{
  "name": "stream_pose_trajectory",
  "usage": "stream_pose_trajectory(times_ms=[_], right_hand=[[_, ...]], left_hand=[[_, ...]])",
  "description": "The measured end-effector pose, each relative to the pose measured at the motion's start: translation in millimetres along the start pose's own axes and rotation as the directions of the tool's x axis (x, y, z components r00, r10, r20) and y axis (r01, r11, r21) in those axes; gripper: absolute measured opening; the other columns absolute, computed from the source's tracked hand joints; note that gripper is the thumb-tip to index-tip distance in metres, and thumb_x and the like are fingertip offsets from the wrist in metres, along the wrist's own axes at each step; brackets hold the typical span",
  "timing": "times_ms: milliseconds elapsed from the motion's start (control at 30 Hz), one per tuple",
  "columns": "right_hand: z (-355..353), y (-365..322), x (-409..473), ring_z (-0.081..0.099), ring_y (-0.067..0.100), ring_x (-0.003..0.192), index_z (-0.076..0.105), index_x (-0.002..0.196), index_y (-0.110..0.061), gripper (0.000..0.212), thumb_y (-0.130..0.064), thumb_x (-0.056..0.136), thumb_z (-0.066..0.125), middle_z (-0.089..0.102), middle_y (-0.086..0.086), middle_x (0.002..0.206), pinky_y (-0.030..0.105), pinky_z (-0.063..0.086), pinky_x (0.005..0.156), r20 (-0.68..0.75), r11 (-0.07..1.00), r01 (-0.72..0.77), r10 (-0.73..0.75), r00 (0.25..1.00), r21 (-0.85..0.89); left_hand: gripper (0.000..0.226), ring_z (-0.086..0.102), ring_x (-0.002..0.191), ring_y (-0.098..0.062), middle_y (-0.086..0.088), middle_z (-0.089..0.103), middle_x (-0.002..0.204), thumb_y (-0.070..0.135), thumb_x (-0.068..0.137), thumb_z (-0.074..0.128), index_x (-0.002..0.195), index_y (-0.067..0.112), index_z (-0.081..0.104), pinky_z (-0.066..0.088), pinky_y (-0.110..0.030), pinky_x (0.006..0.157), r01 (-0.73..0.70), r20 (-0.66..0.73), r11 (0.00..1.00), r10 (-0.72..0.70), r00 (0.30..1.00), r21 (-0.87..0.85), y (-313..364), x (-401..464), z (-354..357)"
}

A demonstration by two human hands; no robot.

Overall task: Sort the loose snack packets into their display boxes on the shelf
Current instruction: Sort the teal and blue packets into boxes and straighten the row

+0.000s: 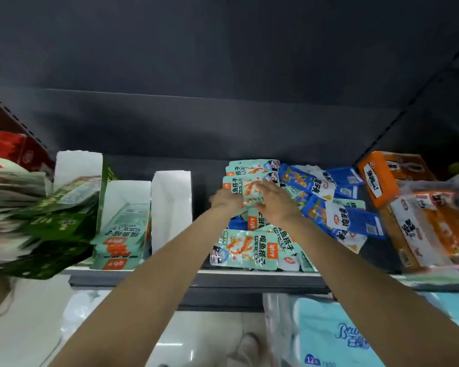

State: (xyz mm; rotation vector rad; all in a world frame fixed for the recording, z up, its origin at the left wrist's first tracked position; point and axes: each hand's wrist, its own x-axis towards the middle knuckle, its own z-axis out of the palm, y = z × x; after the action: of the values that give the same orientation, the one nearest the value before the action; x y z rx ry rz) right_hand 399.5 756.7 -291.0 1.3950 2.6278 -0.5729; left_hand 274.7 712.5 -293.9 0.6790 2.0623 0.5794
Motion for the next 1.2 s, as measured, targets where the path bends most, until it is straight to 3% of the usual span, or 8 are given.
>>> stream_pose_trajectory(times_ms=[167, 300, 467, 667, 767, 867, 1033, 1200], right_hand=[[3.3, 14.6, -7.1, 0.021, 0.023, 0.143, 0.025, 0.148, -0.015, 0.054, -0.024, 0.099, 0.044, 0.019, 0.003, 0.157, 0.038, 0.014, 0.116, 0.018, 0.999, 0.025, -0.026, 1.000, 0.036], [1.6, 16.5, -7.1, 0.032, 0.023, 0.139, 0.031, 0.146, -0.014, 0.051, -0.023, 0.098, 0.045, 0.031, 0.006, 0.152, 0.038, 0.024, 0.115, -0.004, 0.997, 0.042, -0.041, 0.999, 0.065], [-19.5, -1.0, -10.2, 0.043, 0.025, 0.129, 0.030, 0.144, -0.018, 0.057, -0.025, 0.094, 0.054, 0.039, 0.007, 0.143, 0.041, 0.041, 0.103, -0.190, 0.933, -0.015, 0.089, 0.978, 0.360], [-41.3, -58.2, -29.6, 0.064, 0.017, 0.093, 0.057, 0.115, -0.012, 0.026, -0.020, 0.091, 0.060, 0.066, 0.002, 0.112, 0.040, 0.054, 0.081, -0.293, 0.764, 0.097, 0.124, 0.948, 0.638], [-45.5, -102.9, -46.0, 0.066, 0.011, 0.070, 0.064, 0.099, -0.011, 0.010, -0.016, 0.091, 0.060, 0.070, 0.004, 0.100, 0.026, 0.053, 0.060, -0.285, 0.656, 0.162, 0.085, 0.955, 0.738], [-46.2, -147.4, -62.0, 0.063, 0.000, 0.058, 0.067, 0.095, -0.006, 0.012, -0.014, 0.091, 0.060, 0.070, 0.004, 0.089, 0.013, 0.042, 0.049, -0.296, 0.593, 0.244, -0.009, 0.955, 0.768], [-21.7, -202.2, -65.3, 0.041, 0.010, 0.052, 0.059, 0.058, -0.005, 0.037, -0.027, 0.087, 0.065, 0.049, 0.014, 0.055, 0.026, 0.036, 0.060, -0.330, 0.704, 0.279, -0.068, 0.942, 0.653], [5.4, -230.5, -64.1, 0.024, 0.019, 0.059, 0.040, 0.049, -0.009, 0.050, -0.029, 0.086, 0.067, 0.022, 0.003, 0.053, 0.034, 0.027, 0.056, -0.328, 0.738, 0.246, -0.036, 0.944, 0.628]], left_hand=[[0.010, 0.060, 0.085, -0.024, -0.012, 0.062, 0.091, 0.012, 0.090, 0.058, 0.082, 0.006, 0.059, 0.051, -0.034, 0.081, 0.085, -0.072, 0.946, -0.113, 0.991, -0.314, 0.5, 23.5, 0.9], [0.006, 0.066, 0.092, -0.026, -0.013, 0.069, 0.101, 0.009, 0.086, 0.066, 0.085, 0.008, 0.060, 0.054, -0.038, 0.088, 0.045, -0.104, 0.915, -0.094, 0.990, -0.401, 4.9, 24.5, -1.8], [0.006, 0.062, 0.087, -0.019, -0.005, 0.061, 0.096, 0.011, 0.094, 0.052, 0.100, 0.011, 0.049, 0.047, -0.022, 0.058, -0.273, -0.255, 0.952, 0.232, 0.939, -0.139, 19.1, -21.6, -25.7], [0.010, 0.063, 0.076, -0.015, 0.000, 0.066, 0.090, 0.008, 0.097, 0.044, 0.091, 0.016, 0.042, 0.055, -0.033, 0.064, -0.646, -0.256, 0.743, 0.668, 0.699, 0.174, 6.5, -83.4, -97.7], [0.007, 0.061, 0.071, -0.010, 0.004, 0.065, 0.090, 0.013, 0.098, 0.045, 0.095, 0.019, 0.044, 0.050, -0.023, 0.056, -0.695, -0.292, 0.676, 0.735, 0.612, 0.245, -13.8, -105.6, -144.3], [0.005, 0.067, 0.074, -0.014, -0.001, 0.071, 0.090, 0.012, 0.096, 0.050, 0.098, 0.014, 0.053, 0.055, -0.031, 0.065, -0.760, -0.262, 0.606, 0.792, 0.551, 0.234, -44.7, -122.9, -193.6], [0.007, 0.065, 0.080, -0.011, 0.002, 0.069, 0.086, 0.011, 0.092, 0.056, 0.096, 0.014, 0.062, 0.048, -0.021, 0.076, -0.751, -0.215, 0.579, 0.815, 0.537, 0.318, -101.3, -140.5, -251.6], [0.016, 0.060, 0.087, -0.007, 0.003, 0.069, 0.094, 0.014, 0.092, 0.058, 0.102, 0.013, 0.070, 0.044, -0.017, 0.083, -0.718, -0.136, 0.571, 0.811, 0.570, 0.398, -131.4, -141.2, -271.0]])
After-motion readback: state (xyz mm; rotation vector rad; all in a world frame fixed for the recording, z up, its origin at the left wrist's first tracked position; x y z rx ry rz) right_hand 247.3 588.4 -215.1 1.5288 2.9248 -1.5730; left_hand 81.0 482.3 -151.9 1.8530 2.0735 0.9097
